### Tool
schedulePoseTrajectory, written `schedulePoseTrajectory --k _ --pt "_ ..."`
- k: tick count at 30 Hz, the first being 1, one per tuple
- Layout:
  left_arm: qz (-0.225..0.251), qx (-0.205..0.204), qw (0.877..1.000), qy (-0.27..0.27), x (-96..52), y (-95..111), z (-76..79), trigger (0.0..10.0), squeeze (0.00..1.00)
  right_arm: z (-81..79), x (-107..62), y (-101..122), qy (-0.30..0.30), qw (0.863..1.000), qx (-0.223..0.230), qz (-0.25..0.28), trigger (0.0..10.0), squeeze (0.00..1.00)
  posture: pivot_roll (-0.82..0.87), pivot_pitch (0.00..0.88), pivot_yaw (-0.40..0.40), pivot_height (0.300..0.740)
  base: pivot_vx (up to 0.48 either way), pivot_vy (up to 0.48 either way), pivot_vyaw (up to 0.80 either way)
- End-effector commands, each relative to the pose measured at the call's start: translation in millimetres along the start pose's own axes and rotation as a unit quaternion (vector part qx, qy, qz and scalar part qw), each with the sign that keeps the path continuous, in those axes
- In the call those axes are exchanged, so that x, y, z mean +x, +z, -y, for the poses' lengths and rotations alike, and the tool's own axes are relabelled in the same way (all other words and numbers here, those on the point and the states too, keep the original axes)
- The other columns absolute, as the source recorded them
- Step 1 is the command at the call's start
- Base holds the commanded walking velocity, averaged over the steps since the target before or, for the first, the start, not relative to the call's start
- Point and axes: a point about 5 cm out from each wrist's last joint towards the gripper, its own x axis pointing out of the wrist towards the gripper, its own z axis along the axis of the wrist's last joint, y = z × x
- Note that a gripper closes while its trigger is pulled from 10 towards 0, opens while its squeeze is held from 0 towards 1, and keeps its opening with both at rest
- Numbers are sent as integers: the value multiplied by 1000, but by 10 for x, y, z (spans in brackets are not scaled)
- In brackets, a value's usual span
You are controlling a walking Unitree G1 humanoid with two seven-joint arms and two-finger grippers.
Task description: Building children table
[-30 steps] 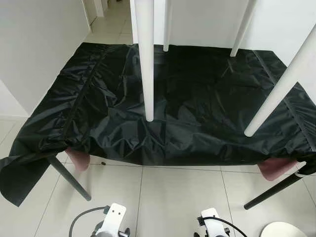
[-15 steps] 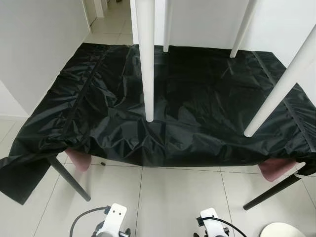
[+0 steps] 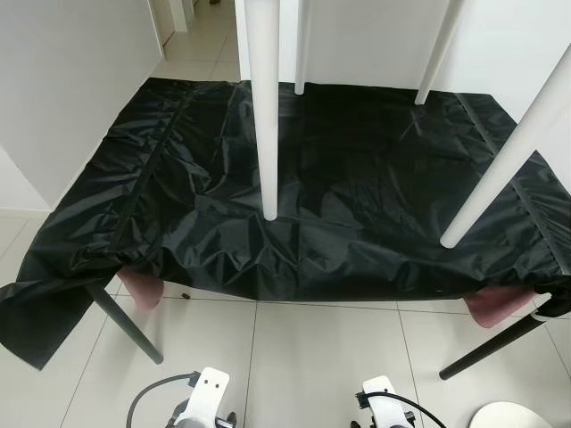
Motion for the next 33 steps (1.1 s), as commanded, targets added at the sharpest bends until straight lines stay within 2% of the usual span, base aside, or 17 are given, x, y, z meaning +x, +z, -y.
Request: schedulePoseTrajectory --k 1,33 --pt "-11 -1 1000 2 -6 -41 -10 10000 0 -33 -16 -94 2 1000 6 -21 10000 0 -75 22 21 740 0 0 0" --pt "-12 -4 1000 8 -16 -52 -72 10000 0 -75 -7 -51 6 1000 26 -10 10000 0 -69 47 25 740 0 0 0"
